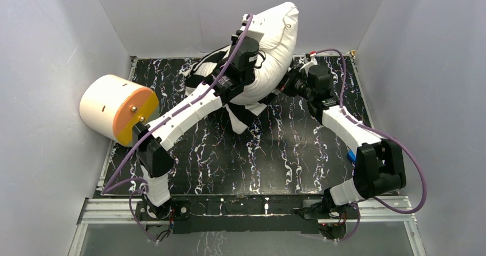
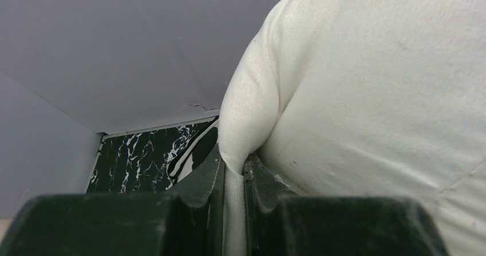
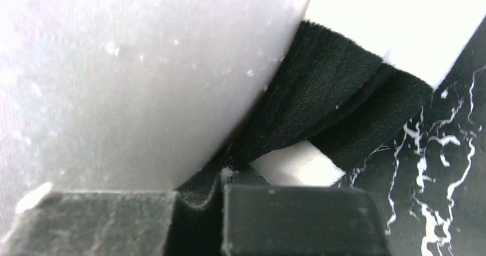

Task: Put the pillow into the pillowcase
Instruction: Stuff the pillow into the pillowcase.

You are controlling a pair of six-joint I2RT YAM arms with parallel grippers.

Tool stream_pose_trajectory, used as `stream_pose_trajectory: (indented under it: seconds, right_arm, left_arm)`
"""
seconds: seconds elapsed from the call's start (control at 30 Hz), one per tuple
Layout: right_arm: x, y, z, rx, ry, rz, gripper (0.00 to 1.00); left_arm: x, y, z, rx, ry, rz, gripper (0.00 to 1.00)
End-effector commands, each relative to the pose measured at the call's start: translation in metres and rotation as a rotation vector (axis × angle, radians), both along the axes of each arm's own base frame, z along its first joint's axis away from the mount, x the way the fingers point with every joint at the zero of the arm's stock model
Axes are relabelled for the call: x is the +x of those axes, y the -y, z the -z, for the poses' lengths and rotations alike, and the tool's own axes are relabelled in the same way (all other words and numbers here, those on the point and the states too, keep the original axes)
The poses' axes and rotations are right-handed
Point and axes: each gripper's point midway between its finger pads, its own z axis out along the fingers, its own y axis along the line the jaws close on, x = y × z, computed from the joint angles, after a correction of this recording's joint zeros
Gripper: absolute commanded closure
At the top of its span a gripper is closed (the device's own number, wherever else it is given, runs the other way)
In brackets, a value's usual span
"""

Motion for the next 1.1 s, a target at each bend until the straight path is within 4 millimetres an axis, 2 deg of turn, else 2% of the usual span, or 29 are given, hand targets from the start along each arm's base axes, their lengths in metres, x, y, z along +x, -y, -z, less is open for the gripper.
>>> stream_pose_trajectory:
  seconds: [0.0,0.1,0.17,0.23,0.27,0.3,0.37,0.4,0.43,0.47,0.5,0.53,0.57,0.6,0.63,0.67,0.7,0.8,0.87,0.93,1.03,1.07]
  right_arm:
    - [-0.05,-0.02,-0.106,0.057,0.294,-0.247,1.0]
    - [-0.068,-0.02,-0.097,0.052,0.292,-0.296,1.0]
    - [-0.08,-0.017,-0.106,0.055,0.324,-0.298,1.0]
    - [-0.081,-0.01,-0.115,0.024,0.352,-0.257,1.0]
    - [-0.079,-0.008,-0.113,0.012,0.351,-0.243,1.0]
    - [-0.077,-0.008,-0.106,0.014,0.34,-0.236,1.0]
    - [-0.072,-0.014,-0.075,0.07,0.296,-0.246,1.0]
    - [-0.066,-0.018,-0.06,0.105,0.267,-0.249,1.0]
    - [-0.06,-0.019,-0.045,0.111,0.232,-0.238,1.0]
    - [-0.051,-0.018,-0.028,0.1,0.188,-0.211,1.0]
    - [-0.044,-0.017,-0.017,0.088,0.162,-0.191,1.0]
    - [-0.035,-0.014,-0.004,0.084,0.119,-0.167,1.0]
    - [-0.032,-0.013,0.007,0.093,0.072,-0.157,1.0]
    - [-0.032,-0.015,0.02,0.108,0.03,-0.16,1.0]
    - [-0.031,-0.017,0.033,0.115,-0.009,-0.166,1.0]
    - [-0.032,-0.018,0.037,0.117,-0.021,-0.173,1.0]
    - [-0.032,-0.017,0.042,0.113,-0.03,-0.166,1.0]
    - [-0.032,-0.015,0.041,0.104,-0.024,-0.159,1.0]
    - [-0.032,-0.014,0.037,0.08,-0.011,-0.16,1.0]
    - [-0.032,-0.014,0.036,0.074,-0.006,-0.163,1.0]
    - [-0.031,-0.013,0.033,0.063,0.005,-0.161,1.0]
    - [-0.031,-0.013,0.033,0.061,0.006,-0.162,1.0]
  left_arm:
    - [0.02,-0.045,0.107,0.221,-0.213,-0.175,1.0]
    - [0.022,-0.065,0.139,0.276,-0.271,-0.22,1.0]
    - [0.023,-0.085,0.159,0.285,-0.317,-0.253,1.0]
    - [0.023,-0.101,0.171,0.274,-0.347,-0.276,1.0]
    - [0.023,-0.101,0.171,0.25,-0.351,-0.261,1.0]
    - [0.022,-0.09,0.166,0.22,-0.348,-0.22,1.0]
    - [0.012,-0.046,0.14,0.132,-0.322,-0.087,1.0]
    - [-0.005,-0.002,0.117,0.05,-0.322,0.082,0.97]
    - [-0.022,0.03,0.1,-0.012,-0.321,0.216,0.86]
    - [-0.052,0.067,0.077,-0.095,-0.32,0.387,0.7]
    - [-0.083,0.094,0.055,-0.176,-0.33,0.55,0.53]
    - [-0.12,0.11,0.026,-0.328,-0.358,0.722,0.43]
    - [-0.147,0.106,0.002,-0.425,-0.349,0.815,0.37]
    - [-0.17,0.087,-0.029,-0.516,-0.292,0.857,0.35]
    - [-0.184,0.07,-0.046,-0.57,-0.255,0.866,0.35]
    - [-0.183,0.051,-0.051,-0.574,-0.244,0.795,0.38]
    - [-0.174,0.033,-0.047,-0.547,-0.235,0.686,0.42]
    - [-0.115,-0.034,-0.007,-0.275,-0.153,0.246,0.46]
    - [-0.067,-0.054,0.028,-0.257,-0.239,0.19,0.46]
    - [-0.051,-0.048,0.041,-0.29,-0.286,0.251,0.46]
    - [-0.039,-0.03,0.058,-0.274,-0.321,0.338,0.41]
    - [-0.032,-0.03,0.066,-0.272,-0.335,0.335,0.4]
